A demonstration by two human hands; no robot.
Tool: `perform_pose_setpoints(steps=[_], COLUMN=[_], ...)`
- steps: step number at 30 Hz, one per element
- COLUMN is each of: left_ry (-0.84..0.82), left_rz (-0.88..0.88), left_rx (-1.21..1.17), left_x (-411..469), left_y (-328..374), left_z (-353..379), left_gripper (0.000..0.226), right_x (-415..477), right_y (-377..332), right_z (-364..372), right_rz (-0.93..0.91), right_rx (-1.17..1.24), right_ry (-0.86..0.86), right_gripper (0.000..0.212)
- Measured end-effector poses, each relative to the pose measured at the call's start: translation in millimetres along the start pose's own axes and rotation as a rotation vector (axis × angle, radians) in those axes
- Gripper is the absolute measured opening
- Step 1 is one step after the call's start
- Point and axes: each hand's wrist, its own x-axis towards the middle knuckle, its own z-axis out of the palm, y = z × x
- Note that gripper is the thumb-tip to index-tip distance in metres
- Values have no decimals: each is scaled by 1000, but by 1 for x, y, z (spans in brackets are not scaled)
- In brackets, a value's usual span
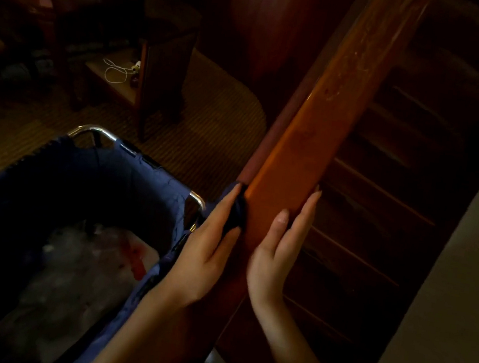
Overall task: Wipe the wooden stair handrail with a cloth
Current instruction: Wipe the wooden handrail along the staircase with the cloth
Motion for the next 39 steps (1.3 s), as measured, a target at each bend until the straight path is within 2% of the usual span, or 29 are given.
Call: perform_pose_setpoints(steps=[3, 6, 9, 12, 16, 21, 24, 26, 28, 30, 33, 36, 39], left_ry=[18, 7, 8, 30, 86, 173, 286, 344, 356, 365, 363, 271, 278], left_rz=[-15, -62, -53, -35, 10, -95, -4, 83, 157, 166, 112, 107, 216], left_rx=[86, 191, 115, 48, 139, 230, 280, 221, 81, -119, -383, -522, -391], left_x=[-14, 33, 97, 118, 76, -19, -63, -80, -86, -85, -79, -69, -58], left_y=[6, 22, 44, 52, 32, -3, -8, 4, 25, 49, 80, 100, 116], left_z=[2, 2, 1, 7, 9, 12, 19, 27, 36, 48, 65, 74, 74], left_gripper=[61, 60, 56, 53, 52, 56, 58, 54, 45, 40, 42, 43, 39], right_x=[0, 1, 3, 4, 4, 3, -10, -26, -46, -62, -66, -53, -32], right_y=[1, 1, 3, 1, 6, 6, 3, 4, 6, 4, -4, -16, -15], right_z=[-1, -2, -1, -1, -6, -5, -17, -30, -44, -60, -78, -88, -91], right_rz=[-6, -47, -58, -2, -32, -25, -38, -175, -287, -284, -212, -299, -466], right_rx=[32, 66, 82, 94, 6, 1, -52, 6, 90, 210, 435, 451, 414], right_ry=[13, 29, 40, 29, 9, -14, -79, -143, -277, -400, -459, -385, -218], right_gripper=[54, 51, 49, 51, 55, 54, 55, 53, 48, 49, 62, 64, 48])
